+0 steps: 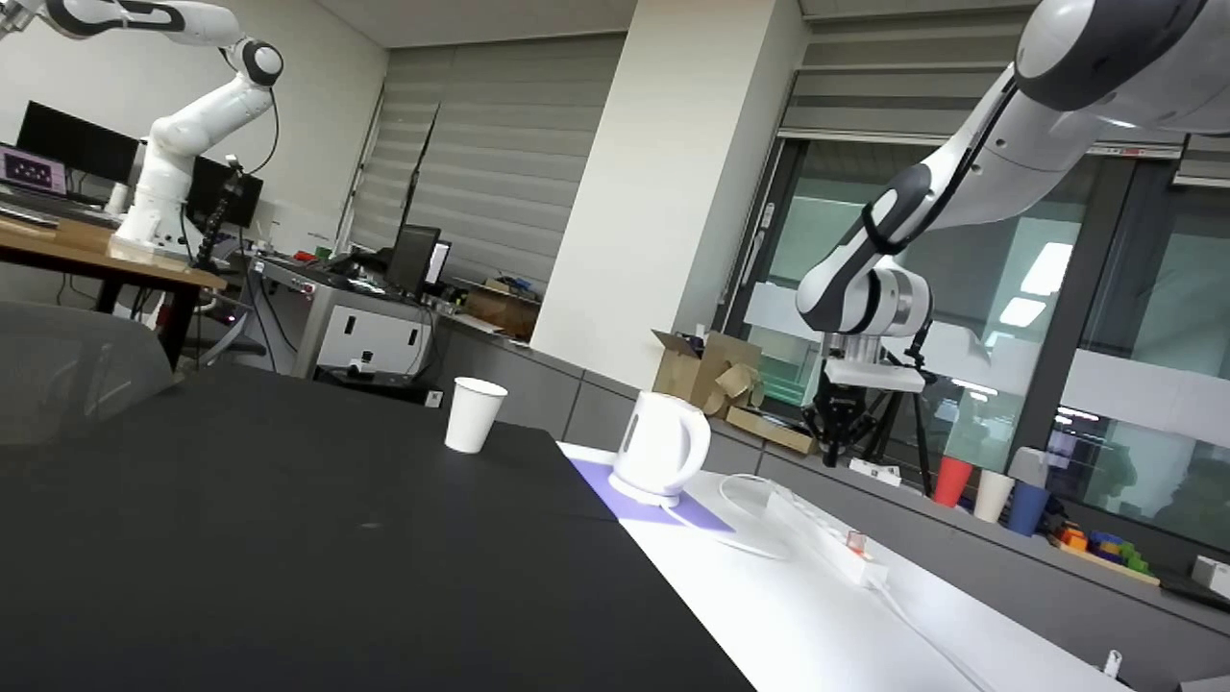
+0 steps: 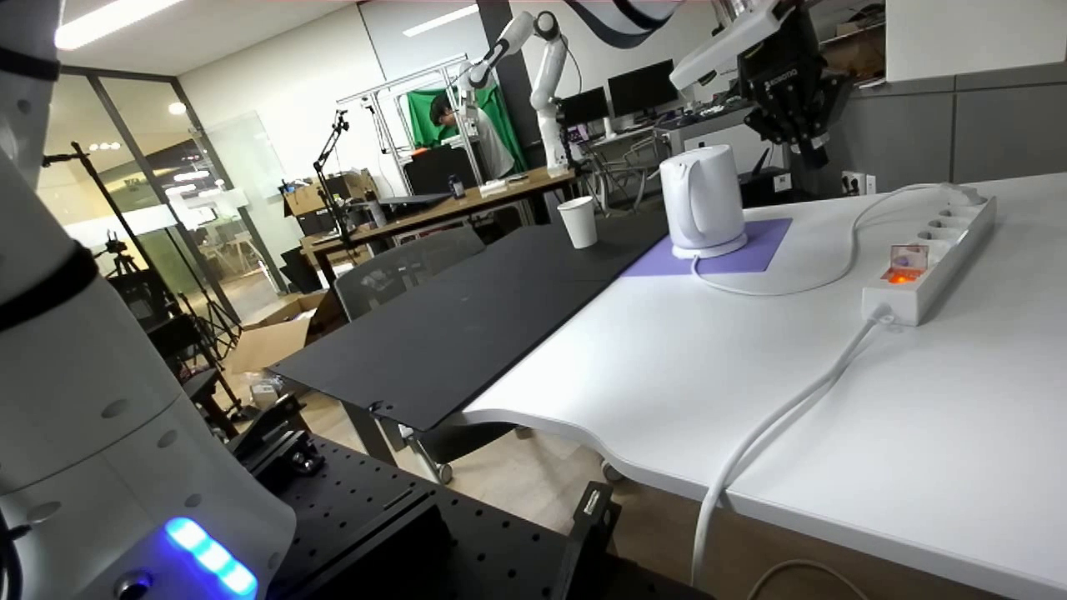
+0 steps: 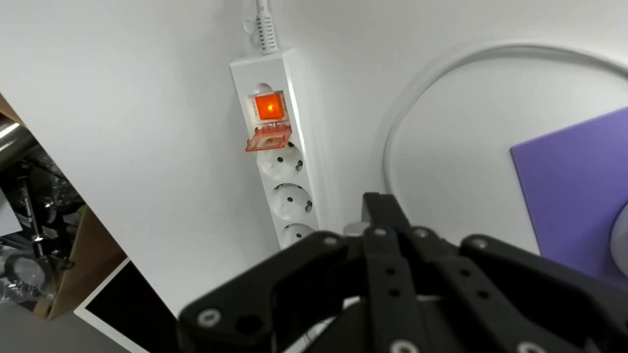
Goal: Turn on the switch on the adapter
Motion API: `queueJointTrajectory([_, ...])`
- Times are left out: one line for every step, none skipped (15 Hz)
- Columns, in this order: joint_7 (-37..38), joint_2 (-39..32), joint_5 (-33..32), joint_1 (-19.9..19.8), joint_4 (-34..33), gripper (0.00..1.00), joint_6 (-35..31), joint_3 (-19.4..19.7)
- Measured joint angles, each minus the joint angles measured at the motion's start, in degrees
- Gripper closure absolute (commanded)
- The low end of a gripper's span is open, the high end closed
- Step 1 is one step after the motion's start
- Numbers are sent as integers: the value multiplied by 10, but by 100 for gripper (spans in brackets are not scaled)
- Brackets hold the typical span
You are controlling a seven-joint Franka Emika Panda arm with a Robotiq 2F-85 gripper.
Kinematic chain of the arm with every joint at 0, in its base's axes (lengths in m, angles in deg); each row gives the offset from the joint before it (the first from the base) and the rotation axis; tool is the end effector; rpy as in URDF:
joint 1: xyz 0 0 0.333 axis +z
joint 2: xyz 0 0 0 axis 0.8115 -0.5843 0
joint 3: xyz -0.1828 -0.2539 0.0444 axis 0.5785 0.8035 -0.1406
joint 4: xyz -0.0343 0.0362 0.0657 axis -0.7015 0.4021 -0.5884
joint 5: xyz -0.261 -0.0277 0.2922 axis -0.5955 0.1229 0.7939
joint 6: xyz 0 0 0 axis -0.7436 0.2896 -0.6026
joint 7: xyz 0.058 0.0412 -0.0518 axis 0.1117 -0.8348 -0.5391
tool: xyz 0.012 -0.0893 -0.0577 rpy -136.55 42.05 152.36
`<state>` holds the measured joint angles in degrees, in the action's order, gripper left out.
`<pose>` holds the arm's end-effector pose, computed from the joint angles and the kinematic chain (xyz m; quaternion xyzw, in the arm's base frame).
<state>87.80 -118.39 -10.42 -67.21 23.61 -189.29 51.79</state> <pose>0.6329 -0.3112 0.2768 0.9648 -0.2336 0.0470 0.1112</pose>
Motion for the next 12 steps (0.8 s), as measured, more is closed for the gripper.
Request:
queueJointTrajectory([-1,7,0,0,7,100,0,0])
queueJointTrajectory([-1,14,-1,1,13,100,0,0])
queueJointTrajectory([-1,20,-4,1,18,74,0,1])
queueJointTrajectory([-1,25,-11,2,23,74,0,2])
queueJointTrajectory([2,29,-22,4,28,94,0,5])
queueJointTrajectory([3,30,-24,5,29,85,0,5])
queueJointTrajectory([2,29,-23,4,29,79,0,3])
queueJointTrajectory([1,28,-23,3,29,74,0,3])
queueJointTrajectory([0,27,-23,3,29,74,0,2])
queueJointTrajectory([0,26,-23,2,29,74,0,2])
queueJointTrajectory([0,26,-23,2,29,74,0,2])
queueJointTrajectory([0,26,-23,2,29,74,0,2])
